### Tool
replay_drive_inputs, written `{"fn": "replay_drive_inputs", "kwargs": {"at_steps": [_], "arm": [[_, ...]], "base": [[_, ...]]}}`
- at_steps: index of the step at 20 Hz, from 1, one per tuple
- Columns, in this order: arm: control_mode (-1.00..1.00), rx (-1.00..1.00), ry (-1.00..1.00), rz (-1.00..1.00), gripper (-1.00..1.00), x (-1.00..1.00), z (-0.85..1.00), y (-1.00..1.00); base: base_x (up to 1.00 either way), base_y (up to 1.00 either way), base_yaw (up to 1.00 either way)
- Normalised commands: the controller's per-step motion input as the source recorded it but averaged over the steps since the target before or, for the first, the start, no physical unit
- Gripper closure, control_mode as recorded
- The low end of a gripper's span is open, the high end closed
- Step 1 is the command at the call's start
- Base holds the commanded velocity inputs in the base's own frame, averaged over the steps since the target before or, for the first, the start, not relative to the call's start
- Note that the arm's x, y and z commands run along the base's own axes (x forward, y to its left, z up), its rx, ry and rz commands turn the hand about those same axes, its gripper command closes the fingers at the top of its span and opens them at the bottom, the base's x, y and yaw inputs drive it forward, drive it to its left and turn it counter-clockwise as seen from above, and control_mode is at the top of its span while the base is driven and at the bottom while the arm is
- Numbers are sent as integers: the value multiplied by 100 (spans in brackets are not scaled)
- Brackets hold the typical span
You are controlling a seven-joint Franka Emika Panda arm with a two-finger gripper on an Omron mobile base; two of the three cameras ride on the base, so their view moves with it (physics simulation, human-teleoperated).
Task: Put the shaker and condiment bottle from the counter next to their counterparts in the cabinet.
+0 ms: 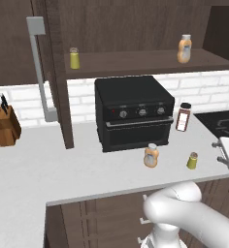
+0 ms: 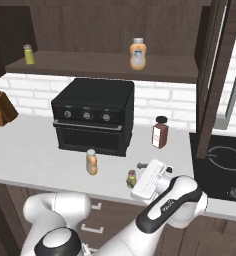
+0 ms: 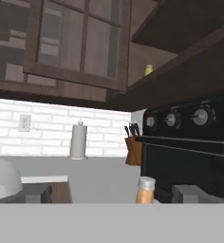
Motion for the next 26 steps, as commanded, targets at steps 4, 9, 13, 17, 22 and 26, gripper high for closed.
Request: {"fn": "replay_drive_inputs", "kwargs": {"at_steps": [4, 9, 13, 17, 22, 26], "arm": [[-100, -16, 0, 0, -100, 1, -7, 0], [-100, -15, 0, 0, -100, 0, -6, 0], [-100, -7, 0, -1, -100, 9, 0, 0], [-100, -2, 0, -7, -100, 14, 0, 2], [-100, -2, 0, -9, -100, 1, -11, 12], [-100, 0, 0, -8, -100, 0, -19, 14]], "base": [[0, 0, 0], [0, 0, 0], [0, 0, 0], [0, 0, 0], [0, 0, 0], [0, 0, 0]]}}
